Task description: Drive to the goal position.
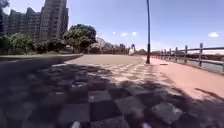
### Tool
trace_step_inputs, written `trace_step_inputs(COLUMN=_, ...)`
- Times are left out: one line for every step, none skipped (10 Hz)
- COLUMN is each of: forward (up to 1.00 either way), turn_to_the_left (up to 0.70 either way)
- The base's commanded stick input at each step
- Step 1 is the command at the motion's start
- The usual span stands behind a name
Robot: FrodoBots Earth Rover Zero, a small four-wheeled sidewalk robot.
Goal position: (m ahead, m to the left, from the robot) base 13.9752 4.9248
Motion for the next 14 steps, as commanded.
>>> trace_step_inputs(forward=1.00, turn_to_the_left=0.00)
trace_step_inputs(forward=1.00, turn_to_the_left=0.00)
trace_step_inputs(forward=1.00, turn_to_the_left=0.00)
trace_step_inputs(forward=1.00, turn_to_the_left=0.00)
trace_step_inputs(forward=1.00, turn_to_the_left=0.00)
trace_step_inputs(forward=1.00, turn_to_the_left=0.00)
trace_step_inputs(forward=1.00, turn_to_the_left=0.00)
trace_step_inputs(forward=1.00, turn_to_the_left=0.00)
trace_step_inputs(forward=1.00, turn_to_the_left=0.06)
trace_step_inputs(forward=1.00, turn_to_the_left=0.40)
trace_step_inputs(forward=1.00, turn_to_the_left=0.38)
trace_step_inputs(forward=1.00, turn_to_the_left=0.00)
trace_step_inputs(forward=1.00, turn_to_the_left=0.00)
trace_step_inputs(forward=1.00, turn_to_the_left=0.00)
